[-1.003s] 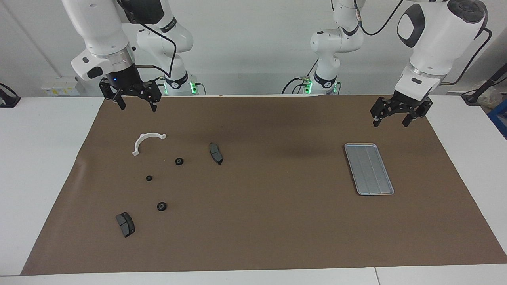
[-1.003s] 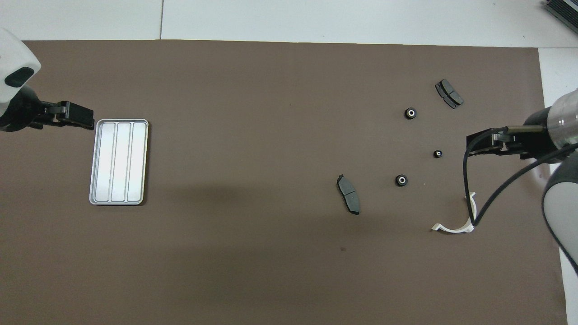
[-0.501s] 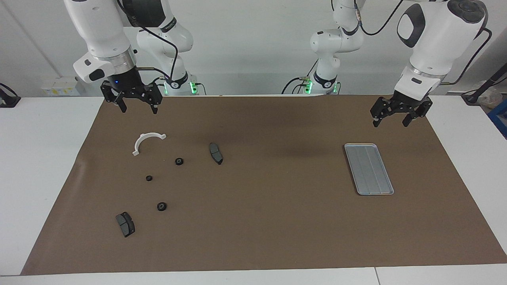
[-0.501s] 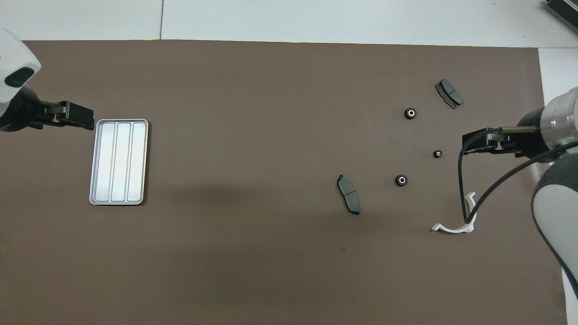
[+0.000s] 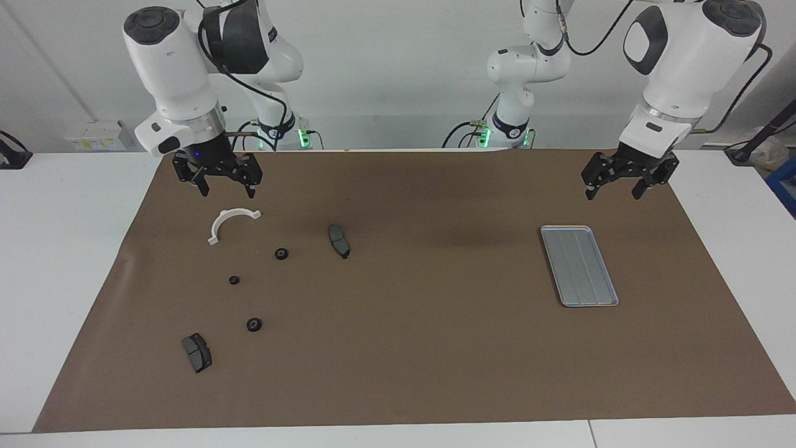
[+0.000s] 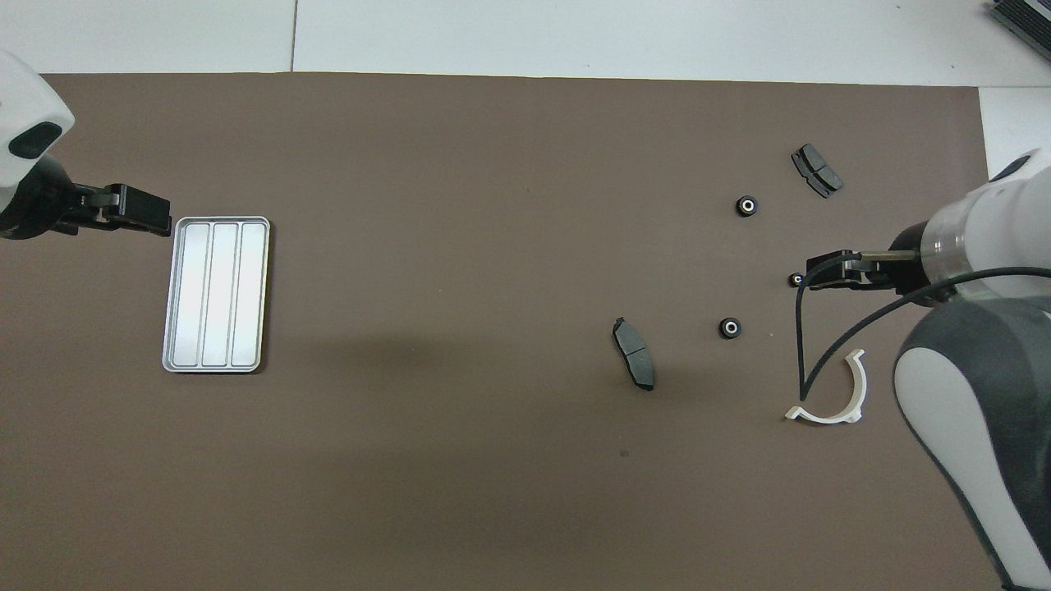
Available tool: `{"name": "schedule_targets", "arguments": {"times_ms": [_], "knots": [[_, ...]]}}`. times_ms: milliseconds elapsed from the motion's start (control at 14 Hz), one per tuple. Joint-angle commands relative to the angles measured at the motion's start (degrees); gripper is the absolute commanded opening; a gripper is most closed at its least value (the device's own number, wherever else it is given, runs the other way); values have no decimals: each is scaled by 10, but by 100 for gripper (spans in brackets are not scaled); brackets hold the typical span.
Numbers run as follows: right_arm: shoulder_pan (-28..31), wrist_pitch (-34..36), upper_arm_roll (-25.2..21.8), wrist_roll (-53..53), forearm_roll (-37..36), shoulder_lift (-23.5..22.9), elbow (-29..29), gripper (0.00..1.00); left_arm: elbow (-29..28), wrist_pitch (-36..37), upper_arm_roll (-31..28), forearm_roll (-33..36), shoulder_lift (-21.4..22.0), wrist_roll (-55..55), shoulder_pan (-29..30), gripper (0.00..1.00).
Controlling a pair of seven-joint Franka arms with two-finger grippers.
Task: Pick bearing gear from pile to tray
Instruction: 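Lower the right gripper onto the black gear and close on it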
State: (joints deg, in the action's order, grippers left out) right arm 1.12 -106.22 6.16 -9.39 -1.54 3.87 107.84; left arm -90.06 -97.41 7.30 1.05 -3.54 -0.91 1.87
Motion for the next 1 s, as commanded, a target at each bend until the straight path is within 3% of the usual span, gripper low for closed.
{"name": "schedule_targets", "arguments": {"times_ms": [0,573,931], "knots": [[8,-67,5,17,-4,8,66,100,-21,-9,-1,2,19,9,2,100],[-6,-238,6,7,2,-73,169,100,-21,-9,-1,2,18,9,2,100],[-7,-315,7,-5,2,-118,194,100,-21,-9,-1,2,18,9,2,100]]}}
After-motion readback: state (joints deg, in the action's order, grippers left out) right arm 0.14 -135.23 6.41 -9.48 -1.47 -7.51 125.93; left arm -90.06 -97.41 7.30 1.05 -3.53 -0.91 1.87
